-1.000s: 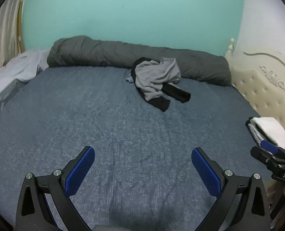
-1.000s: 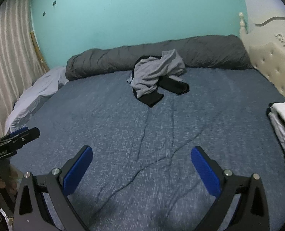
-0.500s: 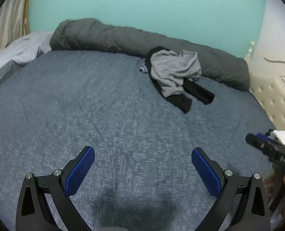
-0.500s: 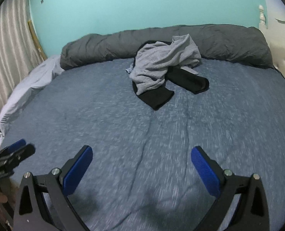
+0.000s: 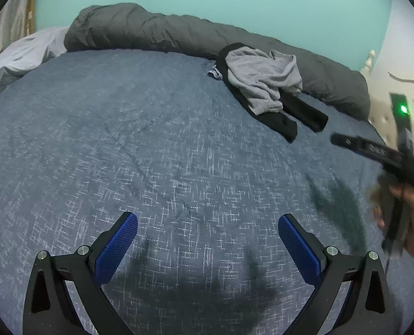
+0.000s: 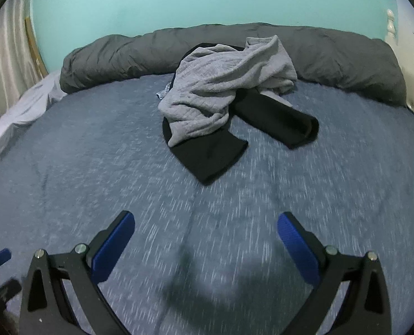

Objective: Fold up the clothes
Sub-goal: 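Move the right tool toward the grey sweatshirt and grasp its edge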

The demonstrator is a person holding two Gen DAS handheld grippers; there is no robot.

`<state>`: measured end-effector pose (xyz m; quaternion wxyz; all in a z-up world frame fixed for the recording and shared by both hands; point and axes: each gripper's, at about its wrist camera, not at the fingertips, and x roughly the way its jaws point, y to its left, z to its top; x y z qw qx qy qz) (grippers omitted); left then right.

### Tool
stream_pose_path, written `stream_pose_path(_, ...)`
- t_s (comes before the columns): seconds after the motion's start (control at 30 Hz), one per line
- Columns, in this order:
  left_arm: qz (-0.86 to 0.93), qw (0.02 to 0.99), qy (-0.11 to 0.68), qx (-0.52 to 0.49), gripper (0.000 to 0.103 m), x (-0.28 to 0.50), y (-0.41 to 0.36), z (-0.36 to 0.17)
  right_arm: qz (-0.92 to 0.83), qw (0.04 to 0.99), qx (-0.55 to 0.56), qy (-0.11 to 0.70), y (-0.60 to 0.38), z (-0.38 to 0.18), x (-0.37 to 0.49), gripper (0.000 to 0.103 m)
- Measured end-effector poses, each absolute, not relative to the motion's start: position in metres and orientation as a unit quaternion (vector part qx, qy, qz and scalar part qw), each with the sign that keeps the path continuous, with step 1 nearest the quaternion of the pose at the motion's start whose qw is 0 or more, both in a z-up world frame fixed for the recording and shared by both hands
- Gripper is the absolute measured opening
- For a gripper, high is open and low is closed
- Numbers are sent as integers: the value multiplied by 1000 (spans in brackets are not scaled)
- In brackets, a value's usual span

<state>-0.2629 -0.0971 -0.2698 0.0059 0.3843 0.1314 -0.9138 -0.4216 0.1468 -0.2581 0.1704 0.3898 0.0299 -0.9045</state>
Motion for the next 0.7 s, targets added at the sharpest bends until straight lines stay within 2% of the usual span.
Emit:
stream_pose_path(0.33, -907, 9, 158, 389, 103, -266, -120, -286, -905, 193, 373, 64, 94, -264, -483, 103)
stream_pose_path(0.7, -904, 13, 183, 386, 103, -267, -140, -294, -905, 176, 380, 74, 64, -278, -543, 102)
